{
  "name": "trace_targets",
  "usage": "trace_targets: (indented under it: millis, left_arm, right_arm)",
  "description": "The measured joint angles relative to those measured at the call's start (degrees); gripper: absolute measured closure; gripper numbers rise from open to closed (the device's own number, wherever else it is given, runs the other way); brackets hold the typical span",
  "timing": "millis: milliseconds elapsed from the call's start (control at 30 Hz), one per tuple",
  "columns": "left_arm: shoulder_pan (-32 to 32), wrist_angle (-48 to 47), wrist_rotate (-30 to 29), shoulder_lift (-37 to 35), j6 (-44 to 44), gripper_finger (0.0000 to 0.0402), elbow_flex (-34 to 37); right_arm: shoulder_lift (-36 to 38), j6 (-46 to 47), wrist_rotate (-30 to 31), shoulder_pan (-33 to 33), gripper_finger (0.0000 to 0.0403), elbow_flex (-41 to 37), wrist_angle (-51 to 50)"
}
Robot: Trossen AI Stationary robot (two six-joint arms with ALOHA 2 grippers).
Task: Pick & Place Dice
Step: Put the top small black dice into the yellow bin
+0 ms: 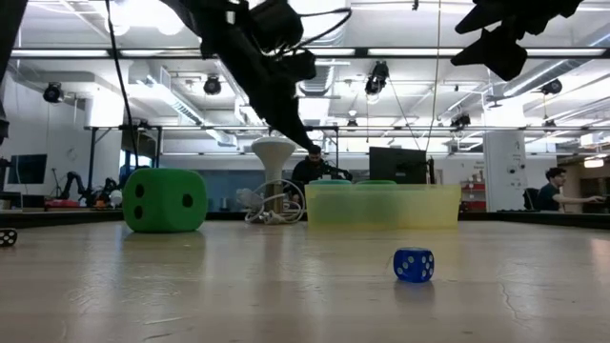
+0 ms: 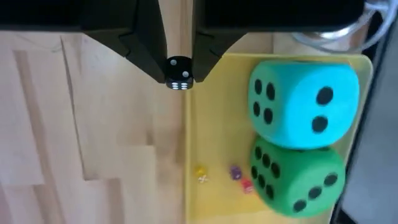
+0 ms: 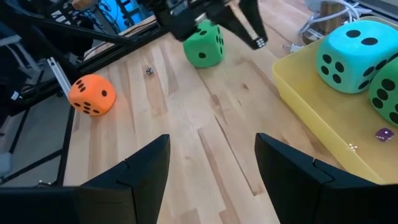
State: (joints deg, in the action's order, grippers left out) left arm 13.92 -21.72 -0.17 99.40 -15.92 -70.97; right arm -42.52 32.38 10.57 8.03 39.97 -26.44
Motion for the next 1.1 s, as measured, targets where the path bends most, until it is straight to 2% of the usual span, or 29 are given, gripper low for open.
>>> trace_targets:
  millis: [267, 600, 1100]
  left_arm:
    - [4.24, 2.55, 2.59, 0.91, 2.58, 0.0357, -0.28]
    - [4.69, 6.74, 3.28, 3.98, 2.77, 0.0357, -0.37]
    - [4.93, 7.37, 3.32, 9.12, 2.89, 0.0357, -0.39]
  right_arm:
    - [-0.02, -0.21, -0.02, 0.00, 0.0175, 0.00, 2.70]
    - [-0.24, -0.44, 0.00, 0.00, 0.0175, 0.02, 5.17]
    - [-1.46, -0.42, -0.11, -0.02, 0.0175, 0.02, 5.72]
